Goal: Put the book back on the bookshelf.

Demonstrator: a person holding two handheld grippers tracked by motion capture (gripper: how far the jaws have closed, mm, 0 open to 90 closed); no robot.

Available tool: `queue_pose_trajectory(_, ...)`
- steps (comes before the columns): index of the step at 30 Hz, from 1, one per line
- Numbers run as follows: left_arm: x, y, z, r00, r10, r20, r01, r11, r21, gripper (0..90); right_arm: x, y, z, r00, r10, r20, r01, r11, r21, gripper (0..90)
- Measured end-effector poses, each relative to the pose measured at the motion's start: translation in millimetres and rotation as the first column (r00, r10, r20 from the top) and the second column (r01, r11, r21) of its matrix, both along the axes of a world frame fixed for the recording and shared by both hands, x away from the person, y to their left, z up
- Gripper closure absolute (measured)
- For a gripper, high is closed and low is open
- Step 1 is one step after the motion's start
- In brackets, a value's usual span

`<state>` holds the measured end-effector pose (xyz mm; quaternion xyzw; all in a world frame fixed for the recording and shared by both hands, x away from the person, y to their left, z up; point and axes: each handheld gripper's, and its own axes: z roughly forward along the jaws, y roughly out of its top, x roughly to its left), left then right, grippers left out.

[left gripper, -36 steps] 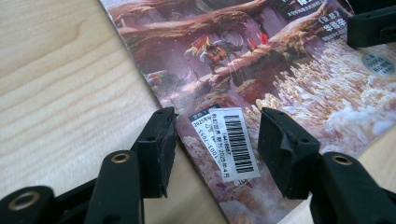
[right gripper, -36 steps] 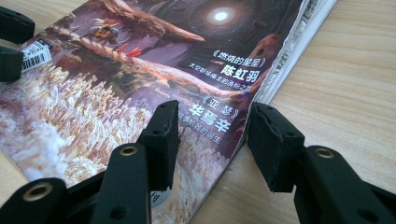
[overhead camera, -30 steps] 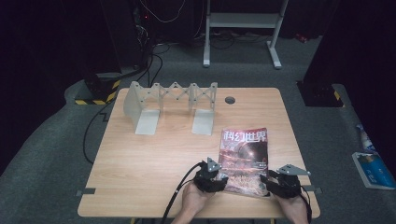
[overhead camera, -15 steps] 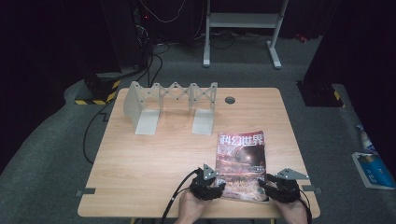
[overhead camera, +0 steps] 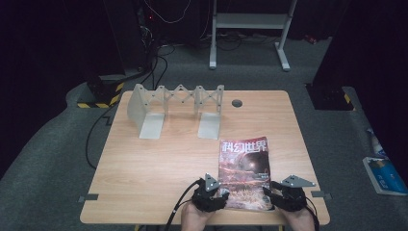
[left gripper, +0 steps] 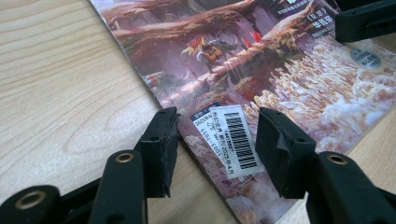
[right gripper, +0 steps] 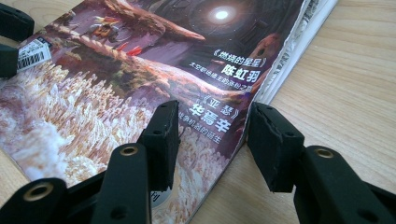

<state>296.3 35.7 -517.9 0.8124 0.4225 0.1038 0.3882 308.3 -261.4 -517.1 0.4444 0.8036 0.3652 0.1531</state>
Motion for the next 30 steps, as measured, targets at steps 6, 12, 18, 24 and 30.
queue_pose_trajectory(6,-4.7,5.0,-0.3,0.9999,0.012,0.003,-0.012,0.9999,0.0,48.9,-0.4,4.4,-0.2,0.9999,0.016,0.001,-0.016,1.0,0.0,53.5)
queue_pose_trajectory(12,-8.7,11.5,-1.2,0.9996,0.028,0.008,-0.028,0.9996,-0.008,49.0,0.1,9.0,-0.5,0.9996,0.029,-0.003,-0.029,1.0,0.005,53.4)
queue_pose_trajectory(18,-11.3,18.2,-1.4,0.999,0.044,0.005,-0.044,0.9989,-0.014,49.0,1.3,16.7,-0.7,0.9991,0.041,-0.007,-0.041,0.999,0.009,53.4)
queue_pose_trajectory(24,-12.3,23.2,-2.1,0.9984,0.056,0.009,-0.056,0.9982,-0.02,49.2,2.3,22.2,-0.4,0.9987,0.052,-0.001,-0.052,0.999,-0.001,53.4)
queue_pose_trajectory(30,-11.8,27.5,-2.2,0.9979,0.064,0.01,-0.064,0.9977,-0.02,49.3,3.0,25.8,-0.6,0.9983,0.058,0.0,-0.058,0.998,0.0,53.4)
